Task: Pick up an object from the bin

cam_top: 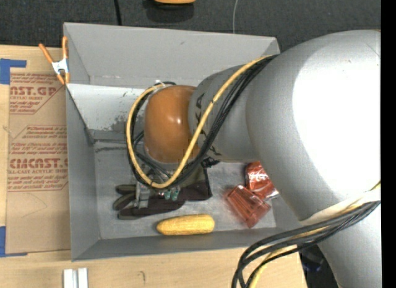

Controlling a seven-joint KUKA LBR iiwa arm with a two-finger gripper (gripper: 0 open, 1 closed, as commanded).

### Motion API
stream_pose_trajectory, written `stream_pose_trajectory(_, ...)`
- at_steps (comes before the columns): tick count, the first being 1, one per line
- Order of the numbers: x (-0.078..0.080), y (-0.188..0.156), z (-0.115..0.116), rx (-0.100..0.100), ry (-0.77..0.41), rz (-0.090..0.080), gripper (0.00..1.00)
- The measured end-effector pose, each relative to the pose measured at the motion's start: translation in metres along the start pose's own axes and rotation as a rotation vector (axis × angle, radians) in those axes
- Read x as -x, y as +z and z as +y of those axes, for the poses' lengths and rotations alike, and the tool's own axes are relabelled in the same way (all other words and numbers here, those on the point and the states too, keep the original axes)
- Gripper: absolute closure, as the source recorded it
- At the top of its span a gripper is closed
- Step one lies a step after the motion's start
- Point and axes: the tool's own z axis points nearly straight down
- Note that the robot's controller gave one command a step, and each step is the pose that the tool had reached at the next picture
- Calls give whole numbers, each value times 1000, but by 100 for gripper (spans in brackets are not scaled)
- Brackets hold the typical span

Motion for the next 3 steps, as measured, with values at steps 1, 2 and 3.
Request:
stream_pose_trajectory(1, 34, -99, -36, -1, -4, -1, 100)
stream_pose_trajectory(2, 34, -99, -36, -1, -4, -1, 100)
stream_pose_trajectory(3, 34, -208, -13, 0, 23, -2, 100)
